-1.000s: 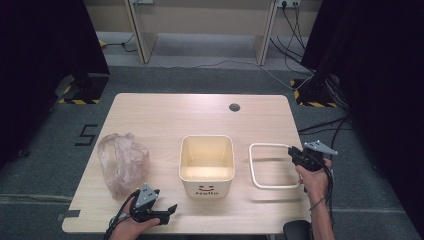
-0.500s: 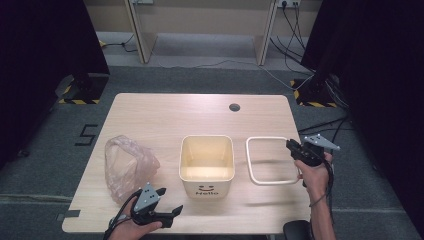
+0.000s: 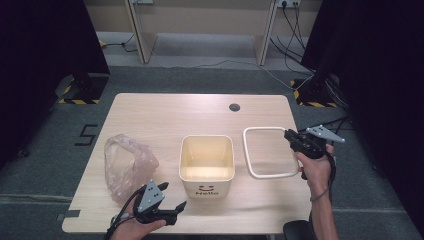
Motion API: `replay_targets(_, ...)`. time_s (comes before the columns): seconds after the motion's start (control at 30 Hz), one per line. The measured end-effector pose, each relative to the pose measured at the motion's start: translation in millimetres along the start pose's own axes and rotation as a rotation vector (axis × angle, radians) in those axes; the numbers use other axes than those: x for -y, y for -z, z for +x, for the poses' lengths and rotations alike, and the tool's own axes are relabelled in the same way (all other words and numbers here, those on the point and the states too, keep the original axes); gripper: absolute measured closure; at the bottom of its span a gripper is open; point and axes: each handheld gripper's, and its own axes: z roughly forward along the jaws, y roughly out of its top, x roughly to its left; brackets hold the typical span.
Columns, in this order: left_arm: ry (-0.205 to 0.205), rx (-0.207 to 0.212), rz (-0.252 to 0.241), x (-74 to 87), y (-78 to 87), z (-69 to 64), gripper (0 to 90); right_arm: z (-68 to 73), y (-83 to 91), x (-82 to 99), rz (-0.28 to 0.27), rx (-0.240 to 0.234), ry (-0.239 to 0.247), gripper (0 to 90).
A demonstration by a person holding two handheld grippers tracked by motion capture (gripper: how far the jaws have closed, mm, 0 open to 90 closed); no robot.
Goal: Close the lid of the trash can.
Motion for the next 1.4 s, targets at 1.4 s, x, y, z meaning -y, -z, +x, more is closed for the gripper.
replay_targets(1.4, -0.063, -0.073, -0.136, -31.8, 2.8, -21.4, 15.1, 134.8, -51.8, -41.5, 0.051, -0.261, 0.148, 80.5)
